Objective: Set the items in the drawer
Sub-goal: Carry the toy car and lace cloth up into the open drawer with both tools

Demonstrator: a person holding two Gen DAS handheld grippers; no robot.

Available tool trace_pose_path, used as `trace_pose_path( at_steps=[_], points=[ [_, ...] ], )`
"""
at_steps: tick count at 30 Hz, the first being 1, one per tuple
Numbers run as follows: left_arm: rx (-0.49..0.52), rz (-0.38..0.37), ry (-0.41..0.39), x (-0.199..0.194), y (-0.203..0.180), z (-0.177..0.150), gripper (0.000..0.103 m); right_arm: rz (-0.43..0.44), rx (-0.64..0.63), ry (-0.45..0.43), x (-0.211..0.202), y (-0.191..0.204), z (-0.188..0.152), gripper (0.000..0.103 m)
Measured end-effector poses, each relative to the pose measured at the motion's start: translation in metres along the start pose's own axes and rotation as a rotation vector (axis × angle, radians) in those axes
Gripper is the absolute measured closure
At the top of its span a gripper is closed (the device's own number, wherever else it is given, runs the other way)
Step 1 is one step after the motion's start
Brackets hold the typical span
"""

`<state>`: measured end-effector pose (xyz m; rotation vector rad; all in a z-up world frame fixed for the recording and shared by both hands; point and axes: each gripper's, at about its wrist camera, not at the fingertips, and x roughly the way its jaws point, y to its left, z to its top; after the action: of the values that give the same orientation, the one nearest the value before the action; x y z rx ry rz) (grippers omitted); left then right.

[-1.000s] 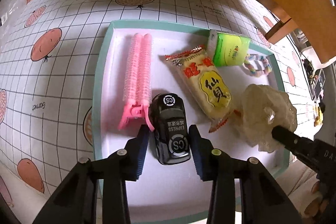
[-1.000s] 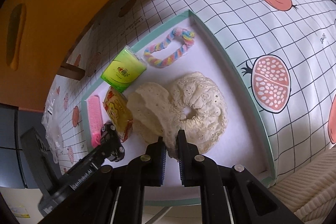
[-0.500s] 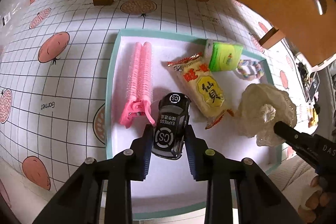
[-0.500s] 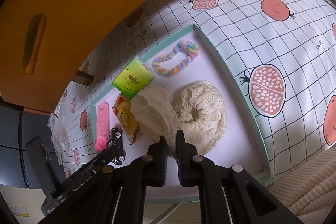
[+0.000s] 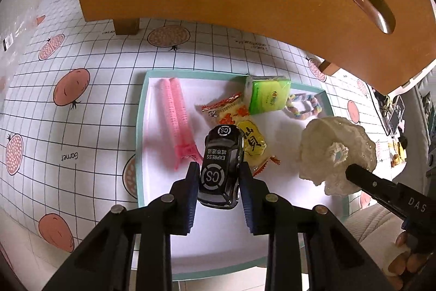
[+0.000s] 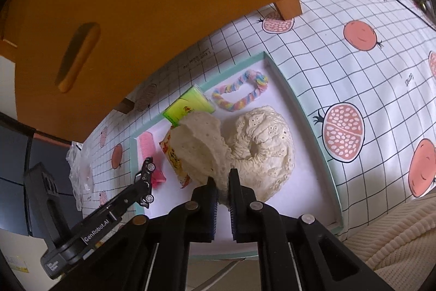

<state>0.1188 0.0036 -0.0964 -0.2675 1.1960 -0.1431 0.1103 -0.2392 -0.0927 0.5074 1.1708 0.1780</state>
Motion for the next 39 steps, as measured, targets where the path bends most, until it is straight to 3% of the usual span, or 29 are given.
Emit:
trace_pose_path(
  at_steps=[8,14,23,27,31,39],
  points=[
    [-0.008,-0.047,-0.044,-0.024,-0.001,0.007,0.073,0.007,-0.017,-0.014,-0.009,0.007,0.001,0.095],
    [0.040,-0.132,-0.206,-0.095,-0.013,0.021,0.073,0.078,-0.051,-0.098,-0.044,0.027,0.009,0.095],
    [0.112,-0.252,-0.457,-0.200,-0.039,0.036,0.073,0.225,-0.158,-0.327,-0.139,0.078,0.025,0.095],
    [0.139,-0.258,-0.538,-0.230,-0.049,0.056,0.073,0.268,-0.197,-0.418,-0.177,0.097,0.039,0.095],
    [0.146,-0.260,-0.591,-0.251,-0.054,0.076,0.073,0.259,-0.231,-0.478,-0.199,0.117,0.059,0.095],
    [0.153,-0.213,-0.593,-0.247,-0.059,0.111,0.073,0.178,-0.251,-0.500,-0.212,0.139,0.103,0.095]
  ],
)
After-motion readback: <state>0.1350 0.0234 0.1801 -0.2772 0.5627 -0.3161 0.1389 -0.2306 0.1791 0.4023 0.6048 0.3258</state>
